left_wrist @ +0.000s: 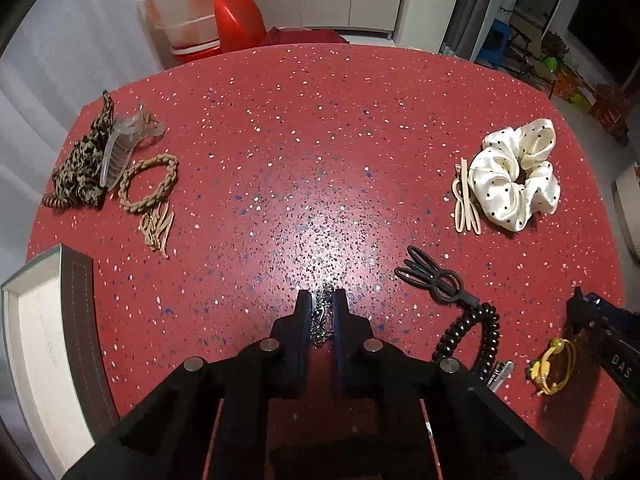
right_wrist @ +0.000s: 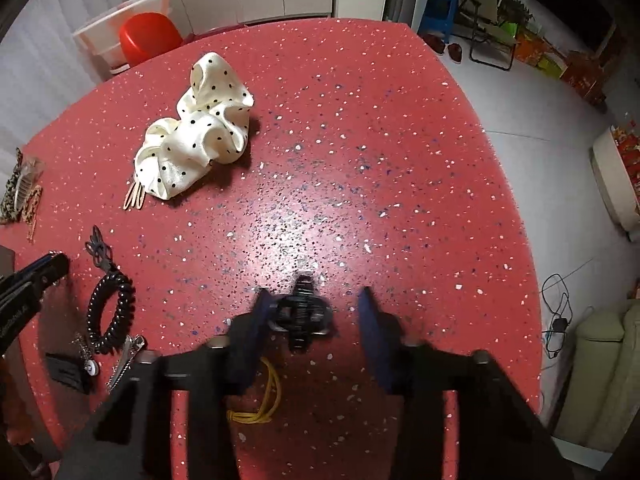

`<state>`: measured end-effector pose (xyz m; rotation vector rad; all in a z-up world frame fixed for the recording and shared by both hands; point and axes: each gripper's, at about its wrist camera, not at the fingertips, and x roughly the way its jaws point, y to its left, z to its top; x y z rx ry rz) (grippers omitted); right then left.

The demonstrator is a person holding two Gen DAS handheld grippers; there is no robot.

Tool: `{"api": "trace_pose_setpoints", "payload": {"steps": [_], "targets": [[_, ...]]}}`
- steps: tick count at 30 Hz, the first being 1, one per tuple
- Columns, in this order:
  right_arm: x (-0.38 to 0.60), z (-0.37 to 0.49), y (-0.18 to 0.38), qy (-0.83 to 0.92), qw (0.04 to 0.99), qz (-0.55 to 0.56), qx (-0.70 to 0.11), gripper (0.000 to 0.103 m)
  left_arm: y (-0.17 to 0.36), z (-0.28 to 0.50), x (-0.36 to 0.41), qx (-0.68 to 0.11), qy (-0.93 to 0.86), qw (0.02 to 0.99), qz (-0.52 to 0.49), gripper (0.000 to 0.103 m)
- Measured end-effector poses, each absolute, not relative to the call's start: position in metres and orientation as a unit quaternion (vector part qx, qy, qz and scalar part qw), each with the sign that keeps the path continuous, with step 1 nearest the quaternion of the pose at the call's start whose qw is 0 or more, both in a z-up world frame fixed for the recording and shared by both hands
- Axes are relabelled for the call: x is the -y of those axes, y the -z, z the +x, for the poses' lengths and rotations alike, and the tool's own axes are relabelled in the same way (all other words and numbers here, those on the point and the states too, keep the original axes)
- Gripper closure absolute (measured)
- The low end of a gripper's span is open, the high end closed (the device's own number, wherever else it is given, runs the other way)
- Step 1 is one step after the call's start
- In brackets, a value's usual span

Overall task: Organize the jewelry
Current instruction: 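Grasp the black claw clip with right tool while left grasps silver charm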

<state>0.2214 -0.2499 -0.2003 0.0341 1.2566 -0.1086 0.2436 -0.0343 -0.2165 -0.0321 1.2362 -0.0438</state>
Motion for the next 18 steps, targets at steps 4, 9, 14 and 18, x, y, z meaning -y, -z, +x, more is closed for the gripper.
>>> {"api": "trace_pose_setpoints", "payload": {"steps": [4,9,14,18], "targets": [[0.258,0.218,0.195,0.046,0.808,0.041,-0.586,0.071,0.202,0.230,0.027,-0.568,0.036,0.822,-0.022,0.098],[0.263,0.203,0.176,0.030,0.816,0.056,-0.575,0.071,0.176,0.210,0.012,-0.554,0.051,0.830,-0.034,0.098],[0.256,0.186,0.148,0.020,0.822,0.067,-0.565,0.071,0.150,0.187,0.001,-0.548,0.061,0.833,-0.046,0.098],[0.251,0.173,0.133,0.011,0.825,0.064,-0.562,0.071,0.145,0.181,0.004,-0.551,0.062,0.831,-0.032,0.098]]}}
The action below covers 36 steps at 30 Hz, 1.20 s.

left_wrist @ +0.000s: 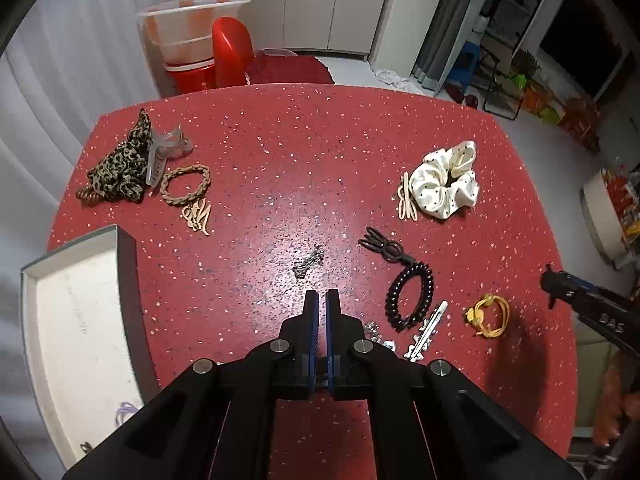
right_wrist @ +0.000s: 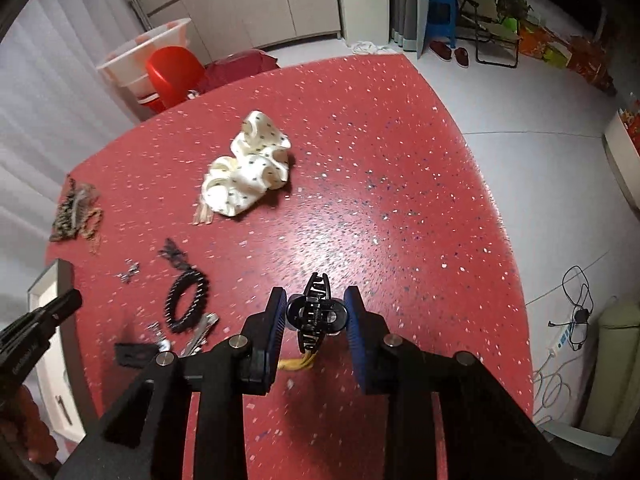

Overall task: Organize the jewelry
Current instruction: 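Grasp the black claw clip with right tool while left grasps silver charm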

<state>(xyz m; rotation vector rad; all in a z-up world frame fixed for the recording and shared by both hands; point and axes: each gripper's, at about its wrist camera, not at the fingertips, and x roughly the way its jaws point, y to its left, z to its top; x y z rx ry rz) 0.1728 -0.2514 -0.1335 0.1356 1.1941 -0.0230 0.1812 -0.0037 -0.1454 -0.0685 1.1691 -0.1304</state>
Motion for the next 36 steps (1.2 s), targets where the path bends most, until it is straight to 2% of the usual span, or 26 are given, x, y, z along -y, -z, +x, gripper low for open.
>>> {"api": "trace_pose_setpoints", "payload": {"steps": [13,15,16,24,25,26,28,35,36], "targets": [[0.249,0.147,0.141,-0.003,0.812,0.079,-0.578,0.071,0.191,0.212,0.001,-0.566,0.041,0.823,-0.024,0.097],[0.253,0.144,0.144,-0.003,0.811,0.083,-0.580,0.071,0.196,0.216,-0.002,-0.571,0.038,0.819,-0.026,0.038],[0.255,0.143,0.144,-0.002,0.810,0.085,-0.580,0.071,0.196,0.216,-0.003,-0.567,0.023,0.823,-0.024,0.000],[0.262,0.140,0.146,-0.003,0.810,0.097,-0.578,0.071,0.196,0.214,0.011,-0.558,0.013,0.830,0.015,0.001],[0.262,0.139,0.146,-0.004,0.810,0.098,-0.578,0.071,0.199,0.215,0.011,-0.560,0.014,0.828,0.018,0.005],[0.262,0.139,0.146,-0.005,0.810,0.098,-0.578,0.071,0.202,0.215,0.013,-0.563,0.015,0.826,0.024,0.016],[0.262,0.138,0.146,-0.006,0.810,0.097,-0.578,0.071,0.210,0.217,0.013,-0.573,0.024,0.819,0.024,0.021],[0.262,0.134,0.150,-0.004,0.806,0.097,-0.584,0.071,0.215,0.225,0.019,-0.561,0.028,0.827,0.018,0.022],[0.262,0.133,0.151,-0.004,0.806,0.096,-0.584,0.071,0.215,0.227,0.020,-0.560,0.029,0.828,0.018,0.026]]}}
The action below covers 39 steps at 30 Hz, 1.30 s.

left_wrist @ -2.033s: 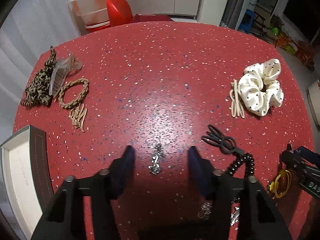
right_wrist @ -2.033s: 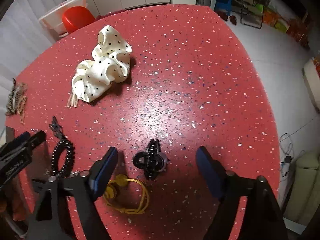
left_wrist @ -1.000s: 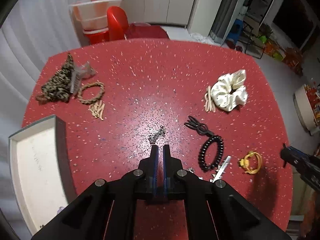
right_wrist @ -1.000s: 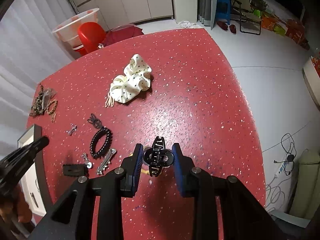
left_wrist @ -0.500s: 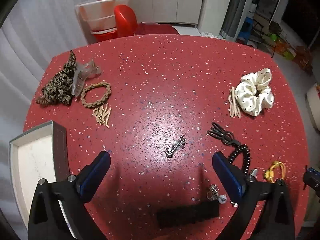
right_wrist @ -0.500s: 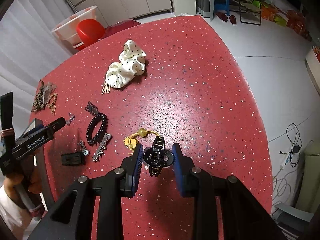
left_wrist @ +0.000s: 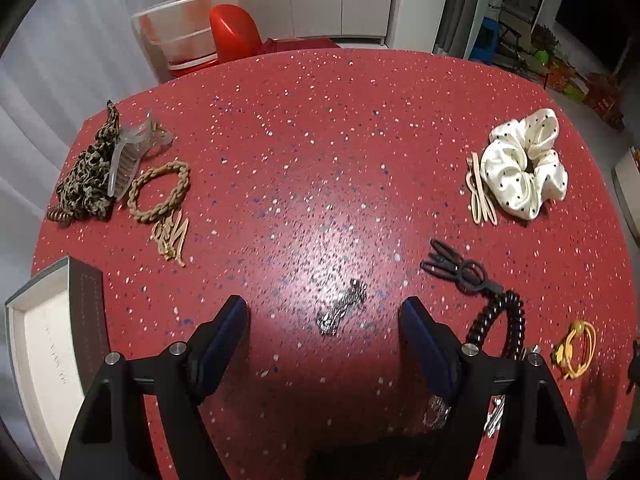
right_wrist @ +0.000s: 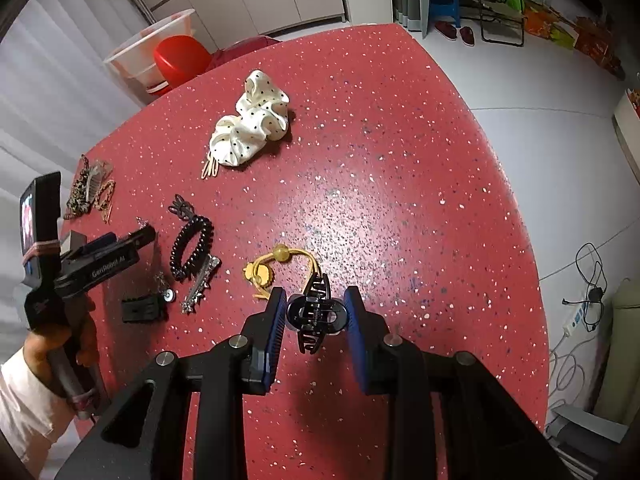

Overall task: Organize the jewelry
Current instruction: 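Grasp the black claw clip with right tool while left grasps silver charm, then carry both items to the white tray and open both tools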

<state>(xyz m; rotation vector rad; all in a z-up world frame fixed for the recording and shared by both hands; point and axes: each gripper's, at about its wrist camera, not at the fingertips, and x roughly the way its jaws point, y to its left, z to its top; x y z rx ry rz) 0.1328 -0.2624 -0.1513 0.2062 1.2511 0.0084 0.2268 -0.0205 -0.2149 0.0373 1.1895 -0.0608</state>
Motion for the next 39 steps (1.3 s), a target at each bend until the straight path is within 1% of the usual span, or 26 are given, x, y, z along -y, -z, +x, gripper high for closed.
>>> {"api": "trace_pose_setpoints", "payload": {"steps": [1,3,4,5,6,7,8,14,20,32,39], "targets": [[0.263,0.132,0.152,-0.004,0.805,0.096,-0.585,0.071,0.216,0.228,0.021,-0.560,0.029,0.827,0.018,0.034],[0.263,0.131,0.152,-0.003,0.805,0.096,-0.586,0.071,0.216,0.230,0.024,-0.558,0.035,0.829,0.013,0.043],[0.263,0.130,0.152,-0.002,0.805,0.096,-0.586,0.071,0.214,0.231,0.026,-0.556,0.037,0.830,0.014,0.054],[0.264,0.130,0.152,-0.001,0.805,0.096,-0.586,0.071,0.214,0.232,0.026,-0.555,0.039,0.831,0.015,0.068],[0.264,0.129,0.152,0.000,0.805,0.096,-0.586,0.071,0.212,0.233,0.028,-0.554,0.040,0.831,0.017,0.075],[0.265,0.129,0.152,0.001,0.804,0.097,-0.586,0.071,0.212,0.233,0.027,-0.555,0.041,0.831,0.018,0.093],[0.266,0.129,0.152,0.002,0.804,0.098,-0.586,0.071,0.211,0.234,0.028,-0.556,0.042,0.830,0.021,0.095],[0.268,0.126,0.149,0.003,0.806,0.103,-0.582,0.071,0.196,0.224,0.019,-0.548,0.057,0.834,-0.012,0.095],[0.266,0.123,0.142,0.002,0.807,0.106,-0.581,0.071,0.163,0.203,0.006,-0.534,0.063,0.842,-0.047,0.095],[0.230,0.123,0.081,-0.023,0.825,0.087,-0.558,0.071,0.082,0.143,-0.036,-0.506,0.061,0.856,-0.086,0.095],[0.182,0.127,0.054,-0.055,0.831,0.067,-0.550,0.071,0.059,0.112,-0.076,-0.504,0.035,0.856,-0.107,0.095]]}}
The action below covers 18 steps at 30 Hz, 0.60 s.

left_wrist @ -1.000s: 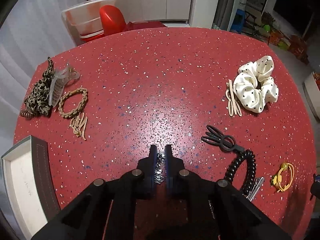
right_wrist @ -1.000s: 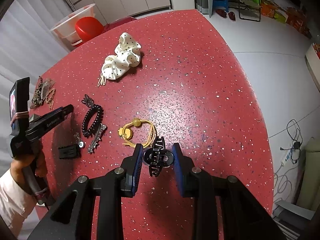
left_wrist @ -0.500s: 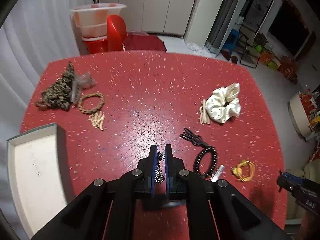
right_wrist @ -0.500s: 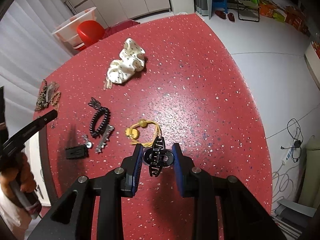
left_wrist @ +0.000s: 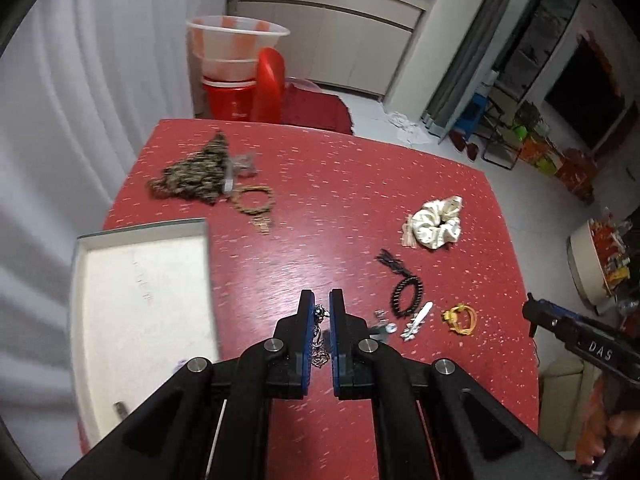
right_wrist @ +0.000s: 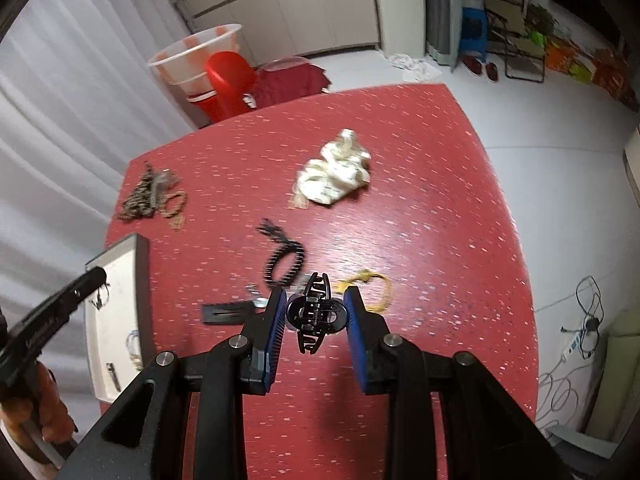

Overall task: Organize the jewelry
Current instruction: 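Carry both items to the white tray and open both tools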

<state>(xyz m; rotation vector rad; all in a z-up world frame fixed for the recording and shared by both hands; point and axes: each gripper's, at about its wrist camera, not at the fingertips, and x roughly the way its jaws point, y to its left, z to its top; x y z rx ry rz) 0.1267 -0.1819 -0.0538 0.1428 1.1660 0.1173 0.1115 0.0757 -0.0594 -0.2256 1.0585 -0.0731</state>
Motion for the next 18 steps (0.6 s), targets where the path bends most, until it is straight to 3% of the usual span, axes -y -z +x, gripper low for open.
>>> {"api": "trace_pose_setpoints", "payload": {"steps": [18], "targets": [[-0.005,0.138,0.039,-0.188,0.814,0.011,-0.550,0.071,0.063,0.064,-0.216,-0.500,-0.074,0.849,-0.152,0.095]]}}
